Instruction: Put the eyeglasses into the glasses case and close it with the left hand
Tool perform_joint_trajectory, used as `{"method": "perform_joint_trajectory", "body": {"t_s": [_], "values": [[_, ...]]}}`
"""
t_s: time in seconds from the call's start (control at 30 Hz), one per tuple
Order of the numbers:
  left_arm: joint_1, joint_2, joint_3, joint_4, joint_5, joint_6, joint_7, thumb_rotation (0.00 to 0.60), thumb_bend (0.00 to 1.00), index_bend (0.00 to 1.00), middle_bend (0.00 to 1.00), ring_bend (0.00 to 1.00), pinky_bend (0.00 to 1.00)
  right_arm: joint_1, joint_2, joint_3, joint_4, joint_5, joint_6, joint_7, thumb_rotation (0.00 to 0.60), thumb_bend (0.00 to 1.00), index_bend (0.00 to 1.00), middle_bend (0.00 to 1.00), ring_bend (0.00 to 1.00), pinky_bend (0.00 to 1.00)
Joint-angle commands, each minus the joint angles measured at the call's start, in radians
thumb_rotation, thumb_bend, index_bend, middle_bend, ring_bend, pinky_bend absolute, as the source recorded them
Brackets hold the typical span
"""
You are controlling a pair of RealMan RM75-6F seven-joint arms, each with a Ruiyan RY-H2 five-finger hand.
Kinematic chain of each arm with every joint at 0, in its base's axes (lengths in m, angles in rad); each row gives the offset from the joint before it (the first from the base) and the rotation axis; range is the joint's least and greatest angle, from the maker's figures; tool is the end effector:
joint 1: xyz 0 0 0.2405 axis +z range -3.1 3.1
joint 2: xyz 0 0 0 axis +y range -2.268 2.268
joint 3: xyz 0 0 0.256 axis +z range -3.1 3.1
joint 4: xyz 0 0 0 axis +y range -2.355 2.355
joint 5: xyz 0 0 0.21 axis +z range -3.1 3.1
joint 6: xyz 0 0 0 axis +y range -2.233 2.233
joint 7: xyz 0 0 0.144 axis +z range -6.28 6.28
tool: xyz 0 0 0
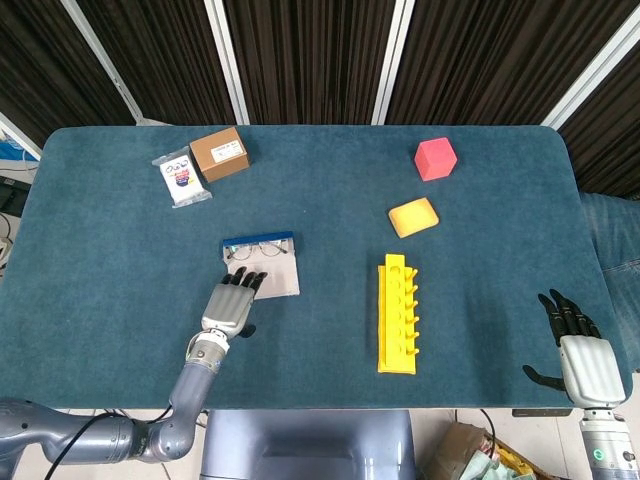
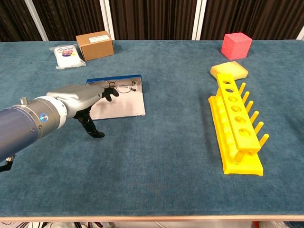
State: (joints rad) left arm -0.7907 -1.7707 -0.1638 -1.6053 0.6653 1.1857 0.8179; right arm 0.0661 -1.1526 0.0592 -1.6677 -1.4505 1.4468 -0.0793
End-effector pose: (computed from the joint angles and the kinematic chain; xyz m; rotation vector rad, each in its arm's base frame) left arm -0.1187 0.2976 -0.0749 -1.8019 -1.0564 -0.6560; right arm -0.3076 -0.1758 0.1418 1.3553 -0.9693 0.8598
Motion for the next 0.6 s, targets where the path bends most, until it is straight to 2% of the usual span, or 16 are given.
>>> {"method": "perform_joint_trajectory", "body": {"t_s": [0.03,0.23,0.6], "values": [[0.001,-0.024,-0.003,0.03,0.015,0.018,-0.008,0.6,0.2,0.1,0.16,0.04,0.18,0.0,0.001,-0.001,-0.002,0.001,-0.002,0.002,0.6,0.18,0.0,0.0,0.09,0.19],[-0.009,-0.064,0.001,0.081,0.066,0.049,0.008,0.6,0.22,0.12,0.17,0.04,0.18,0.001,0.002,0.0,-0.005,0.005,-0.006,0.002,0.6,0.19,0.0,0.0,0.09,0.19],[-0.029,-0.106,-0.013,0.138,0.054,0.089,0.107,0.6,0.22,0.12,0.16,0.04,0.16,-0.001,0.002,0.002,-0.006,0.008,-0.002,0.004,0.6,0.18,0.0,0.0,0.09,0.19]]}}
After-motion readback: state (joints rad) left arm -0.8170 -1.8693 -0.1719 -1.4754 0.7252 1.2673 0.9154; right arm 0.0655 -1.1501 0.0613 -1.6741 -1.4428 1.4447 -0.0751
